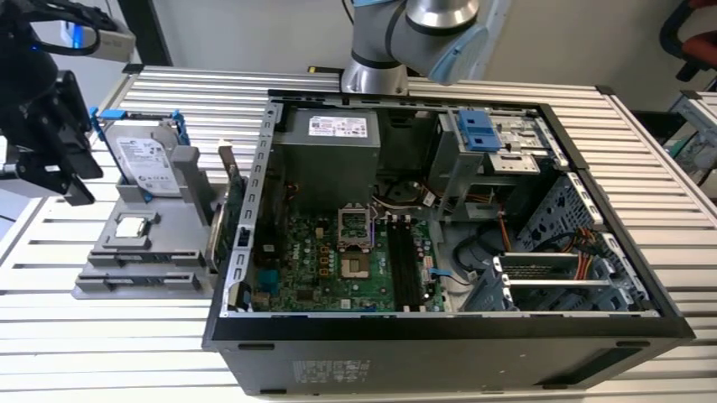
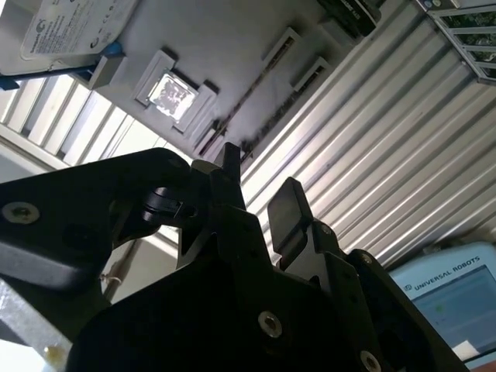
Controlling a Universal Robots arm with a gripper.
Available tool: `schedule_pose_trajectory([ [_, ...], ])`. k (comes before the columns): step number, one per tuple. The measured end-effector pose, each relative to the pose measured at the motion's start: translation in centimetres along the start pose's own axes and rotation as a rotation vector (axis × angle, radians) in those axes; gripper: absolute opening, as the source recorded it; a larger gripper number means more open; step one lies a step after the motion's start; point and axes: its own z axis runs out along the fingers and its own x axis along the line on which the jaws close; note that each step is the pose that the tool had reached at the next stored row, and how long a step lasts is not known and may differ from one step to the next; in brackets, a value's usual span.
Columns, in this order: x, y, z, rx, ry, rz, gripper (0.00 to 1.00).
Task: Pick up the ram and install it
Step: 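Pick up the ram and move it above insertion slot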
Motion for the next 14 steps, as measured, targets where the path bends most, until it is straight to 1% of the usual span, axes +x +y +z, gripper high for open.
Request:
schedule_pose_trajectory([
  [8, 0.03, 0.01, 0.63, -0.0001, 0.0001, 0.000, 1.00],
  [14, 0.03, 0.01, 0.75, -0.0001, 0.0000, 0.000, 1.00],
])
